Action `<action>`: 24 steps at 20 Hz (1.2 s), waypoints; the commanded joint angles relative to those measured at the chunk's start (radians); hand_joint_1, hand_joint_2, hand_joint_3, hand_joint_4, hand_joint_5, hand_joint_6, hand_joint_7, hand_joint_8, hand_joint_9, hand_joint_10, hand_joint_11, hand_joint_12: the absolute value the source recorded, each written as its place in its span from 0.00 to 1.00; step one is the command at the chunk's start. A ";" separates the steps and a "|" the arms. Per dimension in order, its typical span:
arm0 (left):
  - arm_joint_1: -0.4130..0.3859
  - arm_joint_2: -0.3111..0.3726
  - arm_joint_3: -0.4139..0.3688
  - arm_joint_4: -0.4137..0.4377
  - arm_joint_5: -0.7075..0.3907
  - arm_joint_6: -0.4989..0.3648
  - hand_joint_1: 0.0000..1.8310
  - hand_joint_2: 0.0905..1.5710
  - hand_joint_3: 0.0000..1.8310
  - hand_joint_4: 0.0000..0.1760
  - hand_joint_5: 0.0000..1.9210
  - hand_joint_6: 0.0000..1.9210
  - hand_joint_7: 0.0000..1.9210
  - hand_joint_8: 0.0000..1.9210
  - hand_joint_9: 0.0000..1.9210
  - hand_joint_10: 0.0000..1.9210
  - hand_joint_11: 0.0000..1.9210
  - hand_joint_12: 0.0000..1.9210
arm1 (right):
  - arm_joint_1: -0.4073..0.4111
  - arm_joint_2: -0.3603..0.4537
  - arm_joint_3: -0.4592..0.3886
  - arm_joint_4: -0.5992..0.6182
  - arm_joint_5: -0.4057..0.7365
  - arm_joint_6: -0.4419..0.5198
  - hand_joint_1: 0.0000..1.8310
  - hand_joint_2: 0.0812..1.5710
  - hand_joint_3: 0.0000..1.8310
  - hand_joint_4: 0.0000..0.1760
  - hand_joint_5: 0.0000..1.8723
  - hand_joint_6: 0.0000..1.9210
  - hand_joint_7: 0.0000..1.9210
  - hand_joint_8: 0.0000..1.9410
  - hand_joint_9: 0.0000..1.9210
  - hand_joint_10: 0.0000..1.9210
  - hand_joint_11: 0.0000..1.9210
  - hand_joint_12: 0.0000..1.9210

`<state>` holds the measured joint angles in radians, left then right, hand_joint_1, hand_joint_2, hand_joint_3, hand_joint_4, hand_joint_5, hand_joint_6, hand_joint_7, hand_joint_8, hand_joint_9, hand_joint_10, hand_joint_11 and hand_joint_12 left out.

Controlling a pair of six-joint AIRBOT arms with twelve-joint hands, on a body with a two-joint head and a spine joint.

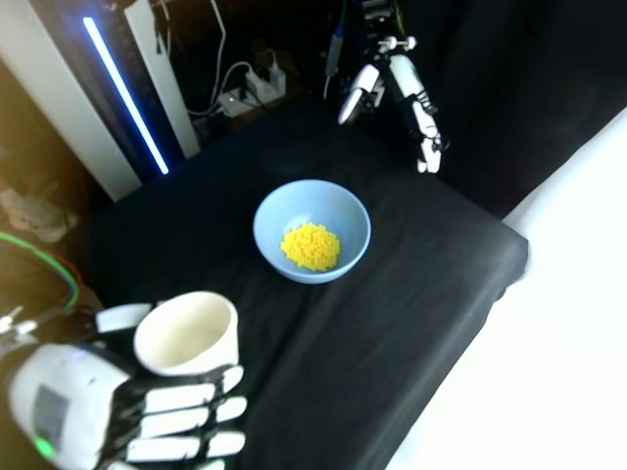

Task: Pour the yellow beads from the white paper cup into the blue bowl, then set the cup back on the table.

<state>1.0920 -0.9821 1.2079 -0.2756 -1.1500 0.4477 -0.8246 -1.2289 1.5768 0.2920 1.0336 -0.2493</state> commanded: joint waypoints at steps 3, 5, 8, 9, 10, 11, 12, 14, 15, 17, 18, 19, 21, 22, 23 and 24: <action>0.001 -0.003 0.003 -0.014 -0.118 -0.011 0.28 0.53 0.00 0.02 0.04 0.00 0.14 0.00 0.09 0.00 0.00 0.14 | -0.024 -0.005 0.021 0.042 0.120 0.012 0.61 0.65 0.00 0.00 0.61 0.37 0.48 0.00 0.33 0.00 0.00 0.62; 0.003 -0.003 0.004 -0.014 -0.116 -0.012 0.28 0.54 0.00 0.00 0.04 0.00 0.14 0.00 0.09 0.00 0.00 0.14 | -0.040 -0.017 0.028 0.053 0.120 0.012 0.62 0.66 0.00 0.00 0.59 0.40 0.48 0.00 0.33 0.00 0.00 0.63; 0.004 -0.005 0.004 -0.014 -0.116 -0.012 0.29 0.53 0.00 0.01 0.04 0.00 0.14 0.00 0.09 0.00 0.00 0.12 | -0.056 -0.024 0.032 0.064 0.118 0.012 0.62 0.67 0.00 0.00 0.58 0.42 0.44 0.08 0.32 0.00 0.00 0.59; 0.004 -0.007 0.005 -0.014 -0.116 -0.012 0.29 0.53 0.00 0.00 0.04 0.00 0.14 0.00 0.09 0.00 0.00 0.12 | -0.058 -0.025 0.033 0.065 0.114 0.012 0.67 0.69 0.00 0.00 0.59 0.44 0.44 0.45 0.33 0.00 0.00 0.60; 0.004 -0.009 0.006 -0.014 -0.116 -0.012 0.29 0.54 0.00 0.00 0.04 0.00 0.14 0.00 0.09 0.00 0.00 0.12 | -0.059 -0.026 0.034 0.065 0.113 0.012 0.61 0.67 0.00 0.02 0.59 0.41 0.41 0.20 0.30 0.00 0.00 0.53; 0.004 -0.011 0.007 -0.014 -0.116 -0.012 0.26 0.53 0.00 0.23 0.06 0.00 0.16 0.00 0.11 0.00 0.00 0.20 | -0.060 -0.027 0.034 0.065 0.112 0.012 0.60 0.66 0.00 0.32 0.59 0.40 0.44 0.07 0.30 0.00 0.00 0.50; 0.004 -0.011 0.007 -0.014 -0.116 -0.013 0.23 0.51 0.00 0.43 0.07 0.00 0.15 0.00 0.11 0.00 0.00 0.22 | -0.061 -0.027 0.034 0.065 0.112 0.012 0.66 0.66 0.00 0.00 0.61 0.41 0.52 0.34 0.33 0.00 0.00 0.44; 0.004 -0.013 0.007 -0.014 -0.117 -0.013 0.24 0.49 0.00 0.52 0.09 0.00 0.16 0.00 0.12 0.00 0.00 0.21 | -0.061 -0.026 0.035 0.065 0.110 0.012 0.63 0.56 0.00 0.00 0.43 0.05 0.44 0.01 0.33 0.00 0.03 0.42; 0.004 -0.013 0.007 -0.014 -0.117 -0.013 0.24 0.49 0.00 0.52 0.09 0.00 0.16 0.00 0.12 0.00 0.00 0.21 | -0.061 -0.026 0.035 0.065 0.110 0.012 0.63 0.56 0.00 0.00 0.43 0.05 0.44 0.01 0.33 0.00 0.03 0.42; 0.004 -0.014 0.008 -0.014 -0.118 -0.013 0.23 0.49 0.00 0.59 0.08 0.00 0.16 0.00 0.11 0.00 0.00 0.19 | -0.061 -0.026 0.034 0.065 0.109 0.012 0.55 0.49 0.00 0.09 0.38 0.00 0.39 0.00 0.30 0.00 0.02 0.37; 0.004 -0.014 0.008 -0.014 -0.118 -0.013 0.23 0.49 0.00 0.61 0.08 0.00 0.16 0.00 0.11 0.00 0.00 0.20 | -0.061 -0.026 0.034 0.065 0.109 0.012 0.51 0.46 0.00 0.29 0.33 0.00 0.37 0.00 0.27 0.00 0.00 0.31; 0.004 -0.014 0.008 -0.014 -0.118 -0.014 0.23 0.49 0.00 0.61 0.08 0.00 0.16 0.00 0.11 0.00 0.00 0.20 | -0.061 -0.026 0.033 0.064 0.109 0.013 0.49 0.45 0.00 0.38 0.30 0.00 0.34 0.00 0.26 0.00 0.00 0.30; 0.004 -0.014 0.008 -0.014 -0.118 -0.014 0.24 0.50 0.00 0.58 0.09 0.00 0.16 0.00 0.11 0.00 0.00 0.19 | -0.061 -0.025 0.031 0.058 0.109 0.014 0.48 0.42 0.00 0.68 0.20 0.00 0.22 0.00 0.17 0.00 0.00 0.21; 0.004 -0.014 0.008 -0.014 -0.118 -0.014 0.23 0.50 0.00 0.55 0.08 0.00 0.15 0.00 0.11 0.00 0.00 0.18 | -0.061 -0.023 0.029 0.055 0.109 0.015 0.46 0.40 0.00 0.89 0.13 0.00 0.17 0.00 0.13 0.00 0.00 0.12; 0.006 -0.014 0.008 -0.015 -0.118 -0.014 0.24 0.50 0.00 0.55 0.08 0.00 0.15 0.00 0.12 0.00 0.00 0.18 | -0.061 -0.021 0.027 0.051 0.109 0.017 0.46 0.38 0.00 0.94 0.09 0.00 0.15 0.00 0.11 0.00 0.00 0.07; 0.006 -0.014 0.008 -0.016 -0.118 -0.014 0.23 0.50 0.00 0.55 0.08 0.00 0.16 0.00 0.12 0.00 0.01 0.19 | -0.061 -0.020 0.027 0.049 0.109 0.018 0.42 0.37 0.00 0.99 0.02 0.00 0.09 0.00 0.04 0.00 0.00 0.01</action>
<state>1.1023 -0.9955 1.2102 -0.2768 -1.1492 0.4450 -0.8883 -1.2629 1.6009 0.3218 1.0206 -0.2409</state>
